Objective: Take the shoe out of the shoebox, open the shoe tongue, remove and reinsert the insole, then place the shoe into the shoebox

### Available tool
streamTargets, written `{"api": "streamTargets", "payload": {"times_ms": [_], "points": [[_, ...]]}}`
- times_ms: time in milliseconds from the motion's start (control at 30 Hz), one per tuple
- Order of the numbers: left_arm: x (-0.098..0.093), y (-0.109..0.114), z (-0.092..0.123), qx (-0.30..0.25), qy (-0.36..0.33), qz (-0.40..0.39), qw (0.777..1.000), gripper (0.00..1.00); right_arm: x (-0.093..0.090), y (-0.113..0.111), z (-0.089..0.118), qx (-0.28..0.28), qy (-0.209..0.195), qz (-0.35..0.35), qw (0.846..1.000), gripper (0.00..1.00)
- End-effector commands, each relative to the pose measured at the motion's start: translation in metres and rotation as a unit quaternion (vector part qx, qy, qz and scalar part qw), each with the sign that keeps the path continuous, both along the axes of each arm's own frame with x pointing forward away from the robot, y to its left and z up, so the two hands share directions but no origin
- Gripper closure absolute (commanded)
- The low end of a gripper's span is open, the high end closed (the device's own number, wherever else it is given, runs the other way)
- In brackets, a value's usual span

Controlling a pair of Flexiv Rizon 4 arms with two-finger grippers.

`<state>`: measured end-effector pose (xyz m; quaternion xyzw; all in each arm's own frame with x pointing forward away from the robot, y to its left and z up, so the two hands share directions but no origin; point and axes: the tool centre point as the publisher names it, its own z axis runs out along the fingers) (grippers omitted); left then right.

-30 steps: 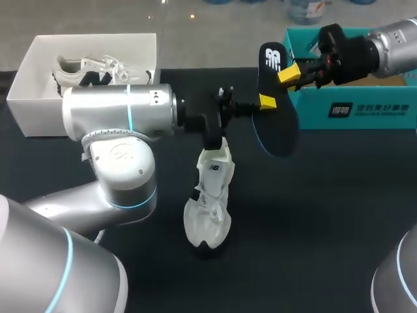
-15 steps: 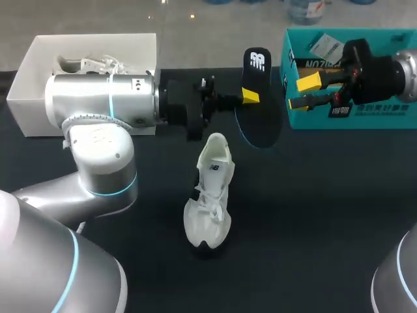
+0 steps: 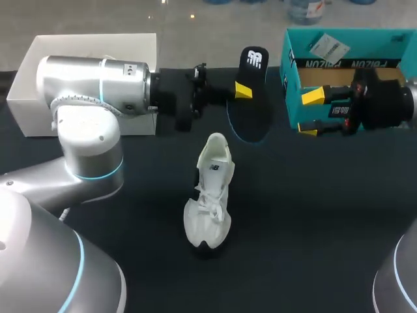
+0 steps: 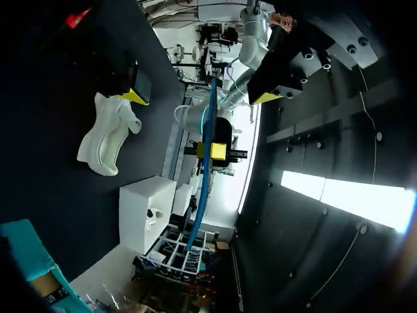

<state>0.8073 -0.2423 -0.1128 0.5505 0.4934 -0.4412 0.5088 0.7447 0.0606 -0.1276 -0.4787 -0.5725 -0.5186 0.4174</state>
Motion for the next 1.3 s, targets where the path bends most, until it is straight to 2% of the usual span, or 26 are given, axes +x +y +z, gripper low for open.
{"api": "streamTargets", "payload": {"times_ms": [33,600,633,667,733,767,833,867,933,1000,1300], "points": [[-0.002,0.003,0.001,-0.012,0.006,0.004,1.0,1.0,-0.019,-0.014,-0.002,0.018,-0.003,-0.089,0.996,0.0],[-0.002,0.0,0.004,-0.015,0.024,-0.003,1.0,1.0,-0.019,-0.018,0.0,0.019,-0.001,-0.102,0.995,0.0],[-0.003,0.0,0.007,0.023,0.116,0.019,0.993,1.0,-0.019,-0.018,0.0,0.019,-0.001,-0.102,0.995,0.0],[-0.004,0.003,0.011,0.028,0.218,0.036,0.975,1.0,-0.019,-0.018,0.0,0.019,-0.001,-0.102,0.995,0.0],[-0.006,0.005,0.014,0.095,0.383,0.052,0.917,1.0,-0.019,-0.018,0.0,0.019,-0.001,-0.102,0.995,0.0],[-0.009,0.008,0.014,0.104,0.408,0.048,0.906,1.0,-0.019,-0.018,0.0,0.019,-0.001,-0.102,0.995,0.0],[-0.014,0.01,0.015,0.137,0.49,0.049,0.86,1.0,-0.019,-0.018,0.0,0.019,-0.001,-0.102,0.995,0.0],[-0.015,0.01,0.016,0.134,0.532,0.044,0.835,1.0,-0.019,-0.018,0.0,0.019,-0.001,-0.102,0.995,0.0],[-0.017,0.012,0.018,0.152,0.624,0.028,0.766,1.0,-0.019,-0.018,0.0,0.019,-0.001,-0.102,0.995,0.0],[-0.017,0.013,0.019,0.159,0.72,-0.003,0.676,1.0,-0.019,-0.018,0.0,0.019,-0.001,-0.102,0.995,0.0],[-0.017,0.013,0.019,0.159,0.72,-0.003,0.676,1.0,-0.019,-0.018,0.0,0.019,-0.001,-0.102,0.995,0.0]]}}
